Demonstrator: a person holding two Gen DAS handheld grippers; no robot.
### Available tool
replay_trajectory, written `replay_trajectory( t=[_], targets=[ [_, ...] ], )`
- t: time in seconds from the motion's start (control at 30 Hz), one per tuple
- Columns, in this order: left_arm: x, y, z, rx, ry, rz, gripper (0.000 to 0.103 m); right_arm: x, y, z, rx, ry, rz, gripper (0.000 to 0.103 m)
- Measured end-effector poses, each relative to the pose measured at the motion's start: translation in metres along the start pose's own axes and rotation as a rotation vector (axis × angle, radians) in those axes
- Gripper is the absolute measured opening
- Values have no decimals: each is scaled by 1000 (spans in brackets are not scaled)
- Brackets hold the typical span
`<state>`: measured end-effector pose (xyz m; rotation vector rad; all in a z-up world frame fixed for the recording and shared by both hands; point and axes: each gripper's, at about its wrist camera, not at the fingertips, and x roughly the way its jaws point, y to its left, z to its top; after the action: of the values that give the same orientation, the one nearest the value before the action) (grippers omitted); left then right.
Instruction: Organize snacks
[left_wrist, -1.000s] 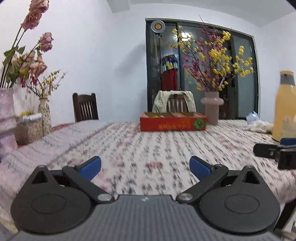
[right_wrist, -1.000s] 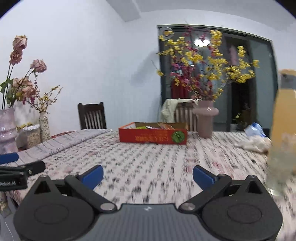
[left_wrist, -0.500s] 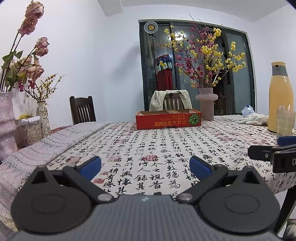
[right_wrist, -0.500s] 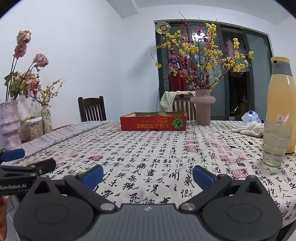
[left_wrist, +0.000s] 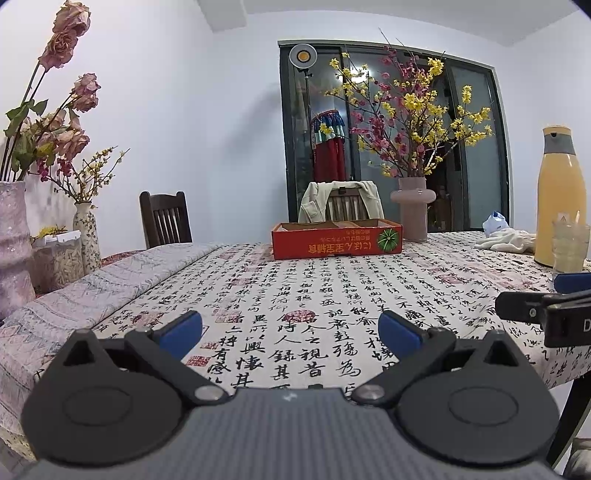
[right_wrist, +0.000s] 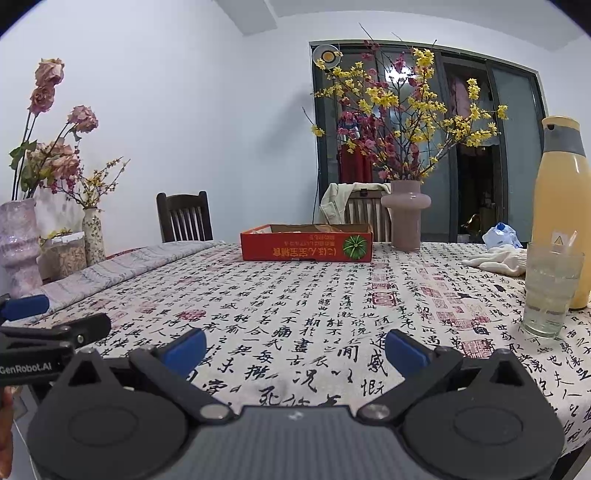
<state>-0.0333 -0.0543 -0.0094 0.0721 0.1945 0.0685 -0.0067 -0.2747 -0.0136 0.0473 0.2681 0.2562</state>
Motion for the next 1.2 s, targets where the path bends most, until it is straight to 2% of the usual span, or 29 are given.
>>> replay_trajectory(
  t=[1.2],
  targets=[
    [-1,-2,0,1,-6,2,103,2,5,-3,14,7,9,103]
  ],
)
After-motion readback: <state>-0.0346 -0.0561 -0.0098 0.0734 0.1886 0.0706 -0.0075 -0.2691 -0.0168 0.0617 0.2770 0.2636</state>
